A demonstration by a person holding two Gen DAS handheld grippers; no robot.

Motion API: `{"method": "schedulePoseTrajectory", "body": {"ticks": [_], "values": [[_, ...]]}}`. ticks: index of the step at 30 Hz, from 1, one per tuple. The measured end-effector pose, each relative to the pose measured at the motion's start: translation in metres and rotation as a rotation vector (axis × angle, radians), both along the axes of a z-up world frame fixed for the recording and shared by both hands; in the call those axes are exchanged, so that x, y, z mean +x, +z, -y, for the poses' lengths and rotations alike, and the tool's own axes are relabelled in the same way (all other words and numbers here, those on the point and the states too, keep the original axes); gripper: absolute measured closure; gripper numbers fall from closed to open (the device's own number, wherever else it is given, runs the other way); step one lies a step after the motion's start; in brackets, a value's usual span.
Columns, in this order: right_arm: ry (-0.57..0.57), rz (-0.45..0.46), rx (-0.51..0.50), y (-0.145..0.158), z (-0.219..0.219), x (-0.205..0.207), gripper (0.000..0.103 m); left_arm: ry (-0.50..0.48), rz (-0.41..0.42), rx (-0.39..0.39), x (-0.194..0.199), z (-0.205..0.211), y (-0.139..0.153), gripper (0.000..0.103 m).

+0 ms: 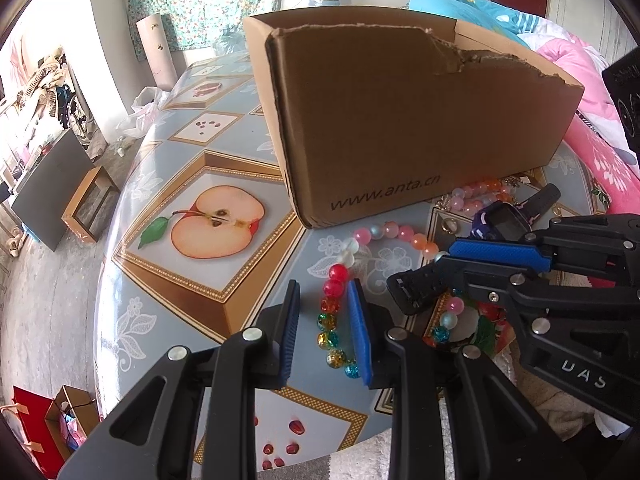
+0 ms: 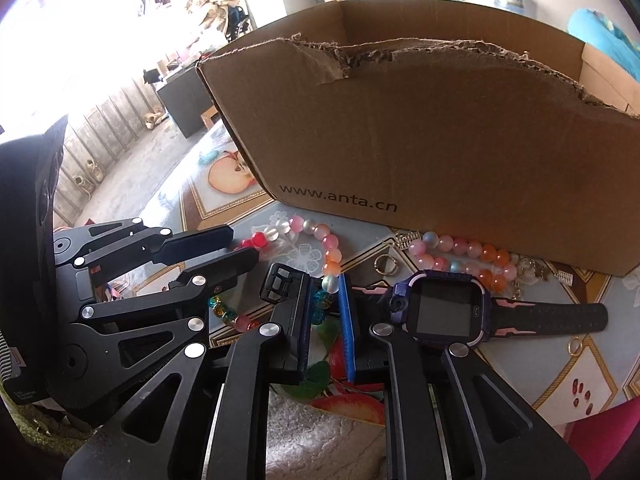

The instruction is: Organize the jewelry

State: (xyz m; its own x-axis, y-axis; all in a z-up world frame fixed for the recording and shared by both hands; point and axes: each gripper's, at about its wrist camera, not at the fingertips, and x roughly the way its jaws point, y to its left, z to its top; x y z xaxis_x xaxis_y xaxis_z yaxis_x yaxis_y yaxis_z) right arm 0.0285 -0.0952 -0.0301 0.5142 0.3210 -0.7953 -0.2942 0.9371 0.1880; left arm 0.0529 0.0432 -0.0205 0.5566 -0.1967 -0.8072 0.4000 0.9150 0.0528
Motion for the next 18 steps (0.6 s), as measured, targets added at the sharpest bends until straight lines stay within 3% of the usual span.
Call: {"method": "schedulePoseTrajectory", "body": {"ticks": [3,8,18], "values": [[-0.003,-0.011,0.001,-0.003,-0.002,0.005,0.092,0.003,0.006,-0.003,-0.001,0.001,0.001,0.093],[0.000,-0.001,0.025,-0.001,0.000,0.005,0.096,0.014,0.023,-0.021,0.000,-0.003,0.007,0.094],[0.049,0.090,0.142,0.027,0.019,-0.022,0.096,0.032,0.064,-0.121,-0.024,-0.014,0.052,0.094]]}}
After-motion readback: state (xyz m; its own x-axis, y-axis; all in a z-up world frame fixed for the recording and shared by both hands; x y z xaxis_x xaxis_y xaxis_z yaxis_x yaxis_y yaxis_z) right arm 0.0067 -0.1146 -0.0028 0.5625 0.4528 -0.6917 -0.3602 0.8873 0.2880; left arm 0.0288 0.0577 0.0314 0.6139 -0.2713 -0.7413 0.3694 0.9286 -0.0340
